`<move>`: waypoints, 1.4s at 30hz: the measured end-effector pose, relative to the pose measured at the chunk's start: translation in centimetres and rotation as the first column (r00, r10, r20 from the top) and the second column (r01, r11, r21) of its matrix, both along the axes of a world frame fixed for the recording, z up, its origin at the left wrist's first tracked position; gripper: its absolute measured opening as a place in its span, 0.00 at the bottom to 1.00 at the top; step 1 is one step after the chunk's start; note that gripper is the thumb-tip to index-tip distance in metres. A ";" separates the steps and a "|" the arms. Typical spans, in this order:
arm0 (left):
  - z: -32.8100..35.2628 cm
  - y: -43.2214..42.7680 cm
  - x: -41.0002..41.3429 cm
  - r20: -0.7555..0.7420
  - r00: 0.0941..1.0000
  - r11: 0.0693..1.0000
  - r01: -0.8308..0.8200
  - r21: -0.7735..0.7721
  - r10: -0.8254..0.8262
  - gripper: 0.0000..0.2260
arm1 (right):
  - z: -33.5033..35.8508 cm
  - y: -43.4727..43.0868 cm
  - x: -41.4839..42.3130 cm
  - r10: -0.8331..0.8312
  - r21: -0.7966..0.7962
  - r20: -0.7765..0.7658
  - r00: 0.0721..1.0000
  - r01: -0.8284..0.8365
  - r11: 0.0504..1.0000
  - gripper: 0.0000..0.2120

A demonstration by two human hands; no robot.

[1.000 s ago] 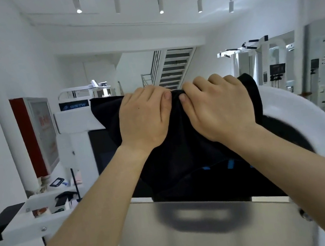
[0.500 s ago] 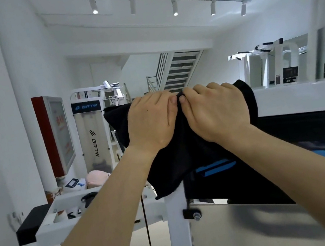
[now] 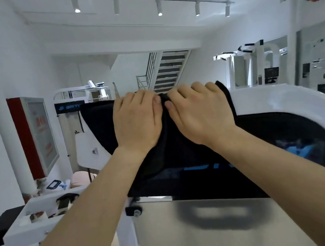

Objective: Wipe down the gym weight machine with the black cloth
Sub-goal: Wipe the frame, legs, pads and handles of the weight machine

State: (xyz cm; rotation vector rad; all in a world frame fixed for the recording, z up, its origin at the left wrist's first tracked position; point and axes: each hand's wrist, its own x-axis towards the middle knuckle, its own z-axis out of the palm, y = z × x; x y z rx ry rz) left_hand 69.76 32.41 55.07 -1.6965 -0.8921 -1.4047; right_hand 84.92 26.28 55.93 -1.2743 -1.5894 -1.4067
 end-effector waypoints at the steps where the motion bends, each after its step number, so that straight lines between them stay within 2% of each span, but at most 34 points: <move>1: 0.1 -0.8 1.8 -0.003 1.000 1.000 0.000 0.000 0.000 0.17 | -0.1 -0.7 1.7 -0.018 0.008 -0.007 1.000 0.018 1.000 0.16; 9: 0.5 -6.4 15.6 -0.060 0.998 0.999 0.005 -0.032 -0.007 0.16 | -1.5 -6.1 14.6 -0.118 -0.015 -0.117 0.986 0.117 0.993 0.17; 13: 0.4 -8.5 20.5 -0.108 0.994 0.999 0.014 -0.031 -0.018 0.16 | -3.2 -8.1 18.3 -0.055 -0.016 -0.270 0.961 0.052 0.999 0.18; 20: -0.8 -10.1 24.5 -0.291 0.956 0.999 0.038 0.022 -0.030 0.16 | -7.3 -9.2 21.4 0.066 0.027 -0.472 0.879 -0.061 0.998 0.19; 24: 0.0 -9.0 21.3 -0.330 0.939 0.994 0.106 0.007 -0.097 0.17 | -5.3 -8.8 19.6 0.024 0.007 -0.420 0.907 -0.023 1.000 0.20; 29: 1.0 -6.0 13.3 -0.210 0.974 0.995 0.080 -0.057 -0.090 0.17 | -0.4 -6.2 12.9 -0.048 -0.036 -0.184 0.982 0.042 0.998 0.19; 32: 1.1 -3.7 7.0 -0.132 0.989 0.996 0.059 -0.069 -0.068 0.16 | 1.1 -3.7 6.8 -0.050 -0.123 -0.056 0.997 0.043 0.991 0.23; 37: 0.8 0.5 -3.2 -0.039 0.996 0.994 0.071 -0.086 -0.075 0.17 | 1.6 0.9 -3.3 0.025 -0.181 0.021 0.999 -0.021 0.983 0.22; 42: 0.8 3.4 -9.0 0.031 0.997 0.995 0.077 -0.056 -0.076 0.15 | 2.0 3.8 -9.7 0.048 -0.126 0.056 0.997 -0.040 0.991 0.23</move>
